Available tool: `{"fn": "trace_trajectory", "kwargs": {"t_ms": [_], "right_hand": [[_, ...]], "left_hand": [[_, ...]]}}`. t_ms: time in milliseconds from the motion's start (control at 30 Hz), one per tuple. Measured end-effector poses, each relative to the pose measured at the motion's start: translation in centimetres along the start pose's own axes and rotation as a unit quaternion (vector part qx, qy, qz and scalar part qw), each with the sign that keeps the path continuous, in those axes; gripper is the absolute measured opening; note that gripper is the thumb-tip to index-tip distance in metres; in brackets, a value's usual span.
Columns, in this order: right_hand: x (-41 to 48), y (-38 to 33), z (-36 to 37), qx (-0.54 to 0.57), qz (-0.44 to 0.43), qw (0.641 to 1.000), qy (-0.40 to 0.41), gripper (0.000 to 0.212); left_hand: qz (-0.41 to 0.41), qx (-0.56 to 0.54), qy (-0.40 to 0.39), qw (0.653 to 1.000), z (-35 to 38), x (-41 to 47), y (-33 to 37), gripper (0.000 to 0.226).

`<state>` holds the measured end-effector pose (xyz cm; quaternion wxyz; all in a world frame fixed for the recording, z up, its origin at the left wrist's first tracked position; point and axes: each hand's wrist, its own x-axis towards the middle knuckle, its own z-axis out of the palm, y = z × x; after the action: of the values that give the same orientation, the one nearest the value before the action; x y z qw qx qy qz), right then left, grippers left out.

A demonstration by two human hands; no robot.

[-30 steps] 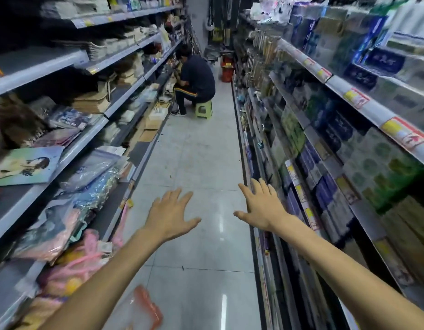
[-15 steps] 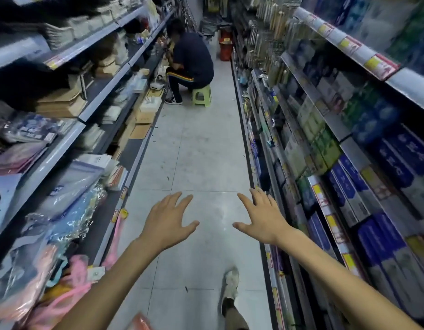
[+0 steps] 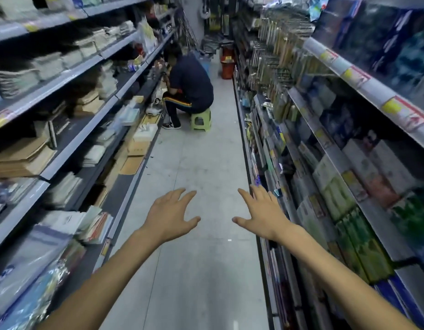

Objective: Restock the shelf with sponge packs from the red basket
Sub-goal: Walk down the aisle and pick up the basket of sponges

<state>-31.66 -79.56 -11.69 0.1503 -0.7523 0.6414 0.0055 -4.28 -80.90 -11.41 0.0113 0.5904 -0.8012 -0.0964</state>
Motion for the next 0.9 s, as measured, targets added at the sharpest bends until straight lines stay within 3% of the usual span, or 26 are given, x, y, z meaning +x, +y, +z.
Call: {"fn": "trace_trajectory", "kwargs": {"t_ms": [900], "right_hand": [[60.6, 10.4, -23.6, -0.042, 0.014, 0.996, 0.079, 0.087]], "left_hand": [[0.044, -0.007, 0.079, 0.996, -16.3, 64.0, -15.2, 0.082]]}}
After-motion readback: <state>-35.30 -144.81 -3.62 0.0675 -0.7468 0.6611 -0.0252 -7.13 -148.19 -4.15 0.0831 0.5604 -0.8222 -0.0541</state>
